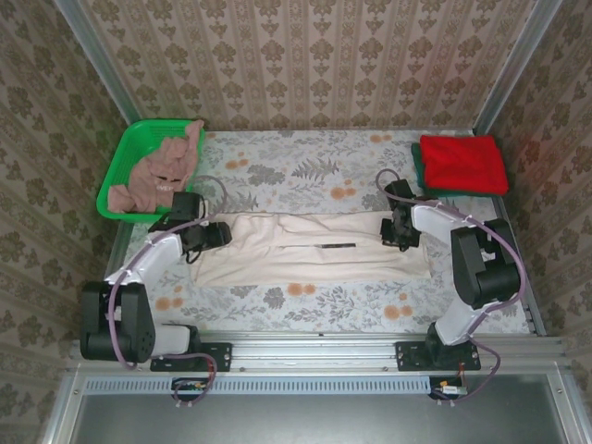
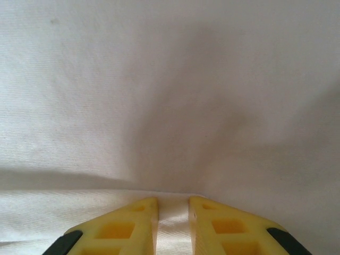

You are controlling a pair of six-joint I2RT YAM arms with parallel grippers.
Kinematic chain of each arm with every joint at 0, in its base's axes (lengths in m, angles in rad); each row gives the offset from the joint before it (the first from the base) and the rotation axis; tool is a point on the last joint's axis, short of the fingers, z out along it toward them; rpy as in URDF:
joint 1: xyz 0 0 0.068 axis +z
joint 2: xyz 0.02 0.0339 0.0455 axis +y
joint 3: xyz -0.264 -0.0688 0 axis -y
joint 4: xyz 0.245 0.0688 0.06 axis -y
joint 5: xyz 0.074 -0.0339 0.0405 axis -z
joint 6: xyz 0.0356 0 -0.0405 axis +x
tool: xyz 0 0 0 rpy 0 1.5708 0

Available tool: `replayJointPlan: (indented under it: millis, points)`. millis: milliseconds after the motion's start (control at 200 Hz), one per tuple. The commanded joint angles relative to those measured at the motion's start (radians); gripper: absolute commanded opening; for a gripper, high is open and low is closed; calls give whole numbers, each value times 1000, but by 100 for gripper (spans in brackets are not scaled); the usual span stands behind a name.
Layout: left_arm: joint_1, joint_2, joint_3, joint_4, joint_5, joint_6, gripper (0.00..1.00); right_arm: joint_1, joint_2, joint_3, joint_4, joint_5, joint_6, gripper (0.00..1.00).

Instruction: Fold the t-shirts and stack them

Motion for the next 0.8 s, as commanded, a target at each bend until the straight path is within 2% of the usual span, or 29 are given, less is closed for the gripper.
replayJointPlan:
  millis: [0, 165, 290, 475, 635, 795]
  points:
    - [-7, 32, 38, -37, 24, 16, 60, 6, -57, 7, -36, 15, 8, 24]
    - [-90, 128, 170, -68, 18, 76, 64, -1, -113, 29, -50, 37, 5, 25]
    - [-170, 223, 320, -149, -71, 132, 68, -20, -142, 30, -63, 55, 5, 25]
    - [-159, 347, 417, -152, -100, 145, 70, -83, -200, -27, -32, 12, 5, 26]
    - [-151, 445, 462, -147, -84, 140, 55, -106, -214, -58, -31, 14, -1, 26]
    - [-125, 454, 399, -78, -7, 103, 47, -143, -239, -78, -44, 37, 7, 29]
